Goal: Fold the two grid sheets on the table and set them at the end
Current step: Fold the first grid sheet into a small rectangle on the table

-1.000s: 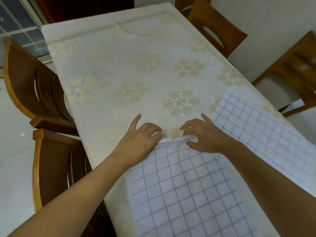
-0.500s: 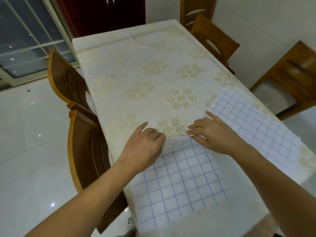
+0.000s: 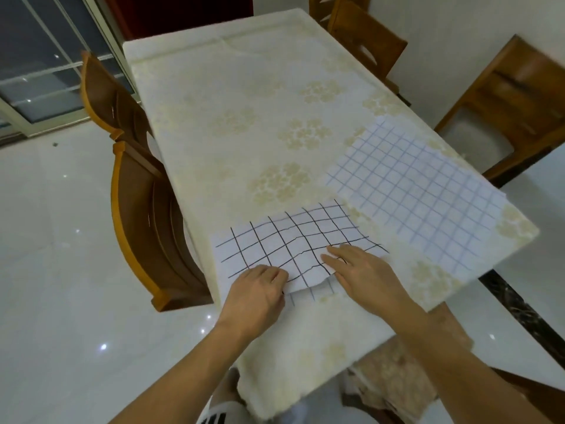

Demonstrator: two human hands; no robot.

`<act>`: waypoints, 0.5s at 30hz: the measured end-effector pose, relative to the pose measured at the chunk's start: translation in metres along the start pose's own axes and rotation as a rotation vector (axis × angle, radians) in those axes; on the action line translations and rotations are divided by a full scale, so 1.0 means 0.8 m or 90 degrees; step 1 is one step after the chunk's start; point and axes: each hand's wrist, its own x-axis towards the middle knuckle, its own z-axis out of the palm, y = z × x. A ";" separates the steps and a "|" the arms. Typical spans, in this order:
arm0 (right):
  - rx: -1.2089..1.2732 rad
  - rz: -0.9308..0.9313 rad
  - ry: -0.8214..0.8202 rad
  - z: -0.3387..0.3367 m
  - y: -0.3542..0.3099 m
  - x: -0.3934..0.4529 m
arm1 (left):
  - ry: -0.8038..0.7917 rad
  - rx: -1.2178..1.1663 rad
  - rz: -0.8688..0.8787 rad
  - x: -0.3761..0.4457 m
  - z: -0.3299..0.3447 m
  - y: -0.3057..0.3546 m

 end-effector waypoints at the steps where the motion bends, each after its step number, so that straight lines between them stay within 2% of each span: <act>1: 0.004 0.013 -0.011 0.012 0.000 -0.016 | -0.014 -0.010 -0.009 -0.010 0.014 0.008; 9: 0.040 0.024 -0.083 0.066 0.001 -0.116 | -0.118 0.018 -0.043 -0.076 0.065 0.036; 15: 0.089 0.095 -0.057 0.063 0.003 -0.100 | -0.061 0.047 -0.119 -0.063 0.049 0.014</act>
